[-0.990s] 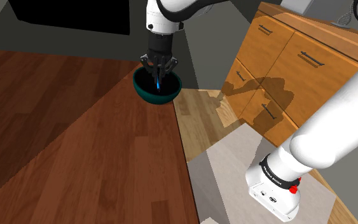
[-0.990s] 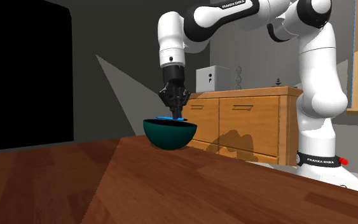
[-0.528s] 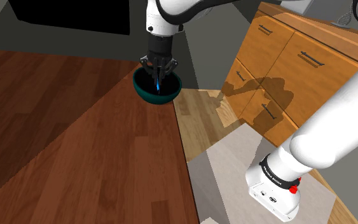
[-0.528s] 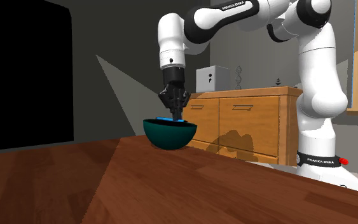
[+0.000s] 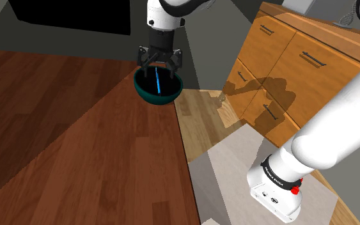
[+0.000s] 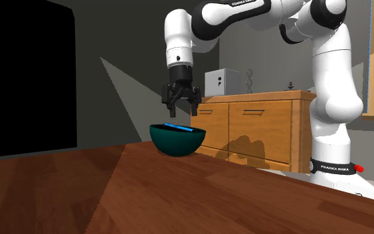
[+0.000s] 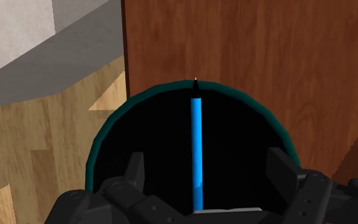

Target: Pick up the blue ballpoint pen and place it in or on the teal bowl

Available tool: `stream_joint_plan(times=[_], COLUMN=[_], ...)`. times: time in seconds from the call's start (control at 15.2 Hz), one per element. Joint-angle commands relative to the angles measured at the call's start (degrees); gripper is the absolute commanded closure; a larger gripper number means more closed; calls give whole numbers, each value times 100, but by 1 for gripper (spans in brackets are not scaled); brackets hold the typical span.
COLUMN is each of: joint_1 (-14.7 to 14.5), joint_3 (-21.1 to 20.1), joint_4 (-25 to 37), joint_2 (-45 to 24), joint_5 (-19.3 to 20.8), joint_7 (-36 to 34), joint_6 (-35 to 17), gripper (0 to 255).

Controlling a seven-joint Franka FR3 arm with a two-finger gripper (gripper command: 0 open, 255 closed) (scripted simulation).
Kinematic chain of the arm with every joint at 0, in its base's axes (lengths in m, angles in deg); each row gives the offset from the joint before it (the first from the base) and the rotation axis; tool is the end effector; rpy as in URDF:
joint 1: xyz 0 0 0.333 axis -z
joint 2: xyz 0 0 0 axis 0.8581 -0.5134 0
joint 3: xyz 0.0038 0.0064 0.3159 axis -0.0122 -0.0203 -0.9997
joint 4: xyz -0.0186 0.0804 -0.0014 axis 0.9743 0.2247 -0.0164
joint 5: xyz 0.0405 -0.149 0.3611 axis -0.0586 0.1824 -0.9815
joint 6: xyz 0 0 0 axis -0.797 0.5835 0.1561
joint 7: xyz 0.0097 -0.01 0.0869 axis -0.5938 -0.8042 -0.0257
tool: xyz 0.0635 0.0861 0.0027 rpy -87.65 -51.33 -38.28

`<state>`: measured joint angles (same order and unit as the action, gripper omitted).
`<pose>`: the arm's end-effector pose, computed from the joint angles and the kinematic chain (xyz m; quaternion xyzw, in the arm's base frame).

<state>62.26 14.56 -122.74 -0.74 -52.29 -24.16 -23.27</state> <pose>0.5008 0.2473 0.4618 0.9679 -0.2464 -0.0485 0.0005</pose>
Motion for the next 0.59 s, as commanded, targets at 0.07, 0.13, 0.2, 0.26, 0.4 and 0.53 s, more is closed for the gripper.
stream_joint_plan(times=[0.07, 0.13, 0.2, 0.26, 0.4, 0.53], joint_1=[14, 14, 14, 14, 14, 14], joint_3=[11, 11, 11, 11, 11, 11], joint_4=[448, 448, 446, 447, 448, 448], joint_2=[52, 52, 54, 53, 52, 52], joint_5=[-18, -18, -19, -18, -18, -18], joint_7=[9, 9, 9, 9, 9, 9], joint_6=[499, 499, 499, 499, 499, 499], gripper=[0, 0, 0, 0, 0, 0])
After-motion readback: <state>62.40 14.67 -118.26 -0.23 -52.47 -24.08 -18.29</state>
